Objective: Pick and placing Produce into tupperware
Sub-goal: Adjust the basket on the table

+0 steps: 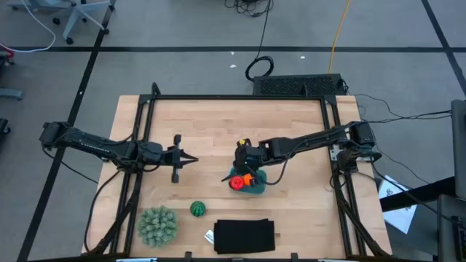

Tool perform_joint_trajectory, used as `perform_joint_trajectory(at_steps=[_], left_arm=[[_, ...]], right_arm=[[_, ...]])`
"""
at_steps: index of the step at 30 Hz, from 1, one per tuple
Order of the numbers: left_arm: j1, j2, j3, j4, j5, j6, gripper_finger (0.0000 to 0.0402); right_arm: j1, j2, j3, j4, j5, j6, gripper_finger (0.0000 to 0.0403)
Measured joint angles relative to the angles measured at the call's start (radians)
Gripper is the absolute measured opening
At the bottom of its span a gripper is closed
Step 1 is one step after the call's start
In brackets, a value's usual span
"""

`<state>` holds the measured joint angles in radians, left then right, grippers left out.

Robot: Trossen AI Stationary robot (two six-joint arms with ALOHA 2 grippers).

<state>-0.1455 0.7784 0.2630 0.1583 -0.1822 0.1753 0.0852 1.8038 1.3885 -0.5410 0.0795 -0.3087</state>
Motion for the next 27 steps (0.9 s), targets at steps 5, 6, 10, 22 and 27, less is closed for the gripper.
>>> perform_joint_trajectory(at_steps=[5,6,10,22,27], left_arm=[[0.000,0.000,0.000,-0.008,0.000,0.000,0.0021],[0.000,0.000,0.000,-0.009,0.000,0.003,0.0021],[0.000,0.000,0.000,-0.015,0.000,0.004,0.0021],[0.000,0.000,0.000,-0.014,-0.001,0.004,0.0021],[0.000,0.000,0.000,-0.016,-0.002,0.004,0.0021]], right_arm=[[-0.025,0.034,0.000,0.058,0.001,-0.006,0.0000],[-0.029,0.039,0.000,0.069,0.001,-0.006,0.0000],[-0.046,0.047,0.000,0.097,0.026,-0.001,0.0000],[-0.102,0.055,0.001,0.045,-0.033,0.005,0.0000],[-0.105,0.076,0.001,0.049,-0.064,0.002,0.0000]])
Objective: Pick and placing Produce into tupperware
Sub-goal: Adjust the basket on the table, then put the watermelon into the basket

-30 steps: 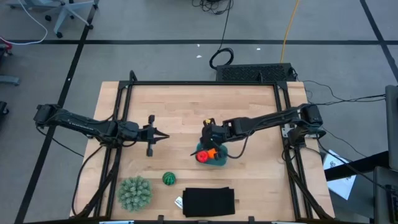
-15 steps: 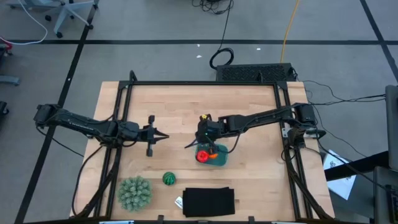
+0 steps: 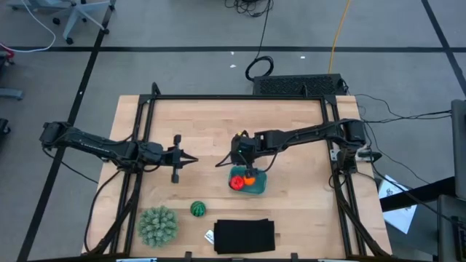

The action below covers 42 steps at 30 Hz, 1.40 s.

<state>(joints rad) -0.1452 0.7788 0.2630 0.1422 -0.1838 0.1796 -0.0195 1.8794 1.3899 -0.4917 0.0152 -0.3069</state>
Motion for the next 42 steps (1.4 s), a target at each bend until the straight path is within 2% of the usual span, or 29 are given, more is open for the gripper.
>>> perform_joint_trajectory(at_steps=[6,10,42], left_arm=[[0.000,0.000,0.000,-0.011,0.000,0.003,0.0021],[0.000,0.000,0.000,-0.012,-0.001,0.003,0.0021],[0.000,0.000,0.000,-0.012,-0.001,0.006,0.0021]], right_arm=[[0.001,0.016,0.000,0.004,-0.031,-0.016,0.0000],[0.001,0.019,-0.001,-0.002,-0.094,-0.027,0.0000],[0.006,0.024,0.000,0.009,-0.121,-0.019,0.0000]])
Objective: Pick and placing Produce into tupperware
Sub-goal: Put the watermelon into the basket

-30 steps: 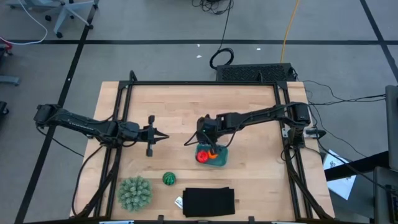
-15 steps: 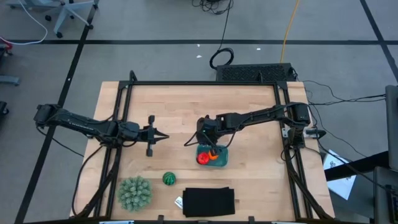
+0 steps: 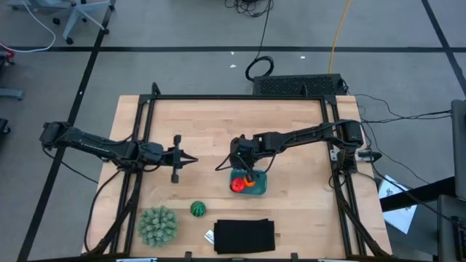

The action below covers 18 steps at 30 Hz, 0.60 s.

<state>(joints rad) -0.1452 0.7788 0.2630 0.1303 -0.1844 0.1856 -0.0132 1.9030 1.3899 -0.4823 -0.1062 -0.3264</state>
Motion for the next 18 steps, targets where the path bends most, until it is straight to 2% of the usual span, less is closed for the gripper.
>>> perform_joint_trajectory(at_steps=[5,18], left_arm=[[0.000,0.000,0.000,0.000,0.000,0.000,0.0021],[0.000,0.000,0.000,0.001,-0.020,0.014,0.0021]], right_arm=[[0.000,-0.037,0.000,-0.004,0.054,0.025,0.0000],[0.023,-0.124,0.000,-0.120,0.053,0.054,0.0000]])
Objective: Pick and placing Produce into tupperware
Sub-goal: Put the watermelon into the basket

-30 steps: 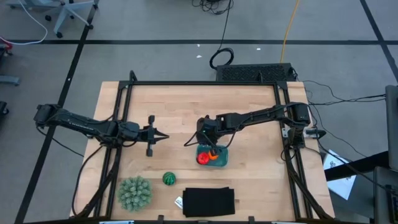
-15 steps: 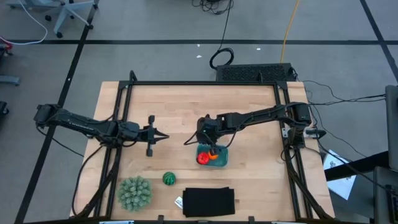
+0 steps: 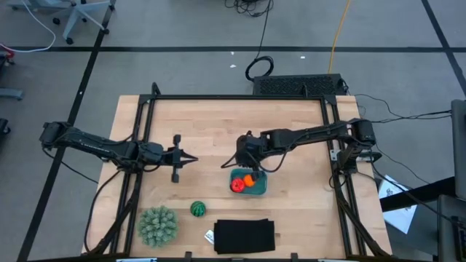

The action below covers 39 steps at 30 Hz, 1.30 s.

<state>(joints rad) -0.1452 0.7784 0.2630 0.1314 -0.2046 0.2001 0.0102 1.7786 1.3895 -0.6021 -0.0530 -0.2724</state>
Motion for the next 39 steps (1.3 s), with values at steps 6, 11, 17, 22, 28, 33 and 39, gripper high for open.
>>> perform_joint_trajectory(at_steps=[6,11,17,22,28,33,39], left_arm=[[0.000,0.000,0.000,0.001,-0.010,0.000,0.0021],[0.000,0.000,0.000,0.033,-0.011,0.011,0.0021],[0.000,0.000,0.000,0.047,-0.013,0.024,0.0021],[0.000,0.000,0.000,0.049,-0.013,0.025,0.0021],[0.000,0.000,0.000,0.054,-0.013,0.024,0.0021],[0.000,0.000,0.000,0.054,-0.013,0.023,0.0021],[0.000,0.000,0.000,0.053,-0.013,0.023,0.0021]], right_arm=[[0.023,-0.004,0.000,-0.020,-0.003,0.021,0.0000],[0.049,-0.045,0.000,-0.026,-0.003,0.019,0.0000],[0.073,-0.132,0.000,-0.101,-0.089,0.017,0.0000],[0.090,-0.180,0.000,-0.105,-0.134,0.058,0.0000],[0.092,-0.186,0.000,-0.106,-0.133,0.062,0.0000],[0.109,-0.189,0.000,-0.107,-0.134,0.048,0.0000],[0.142,-0.207,0.000,-0.140,-0.238,0.036,0.0000]])
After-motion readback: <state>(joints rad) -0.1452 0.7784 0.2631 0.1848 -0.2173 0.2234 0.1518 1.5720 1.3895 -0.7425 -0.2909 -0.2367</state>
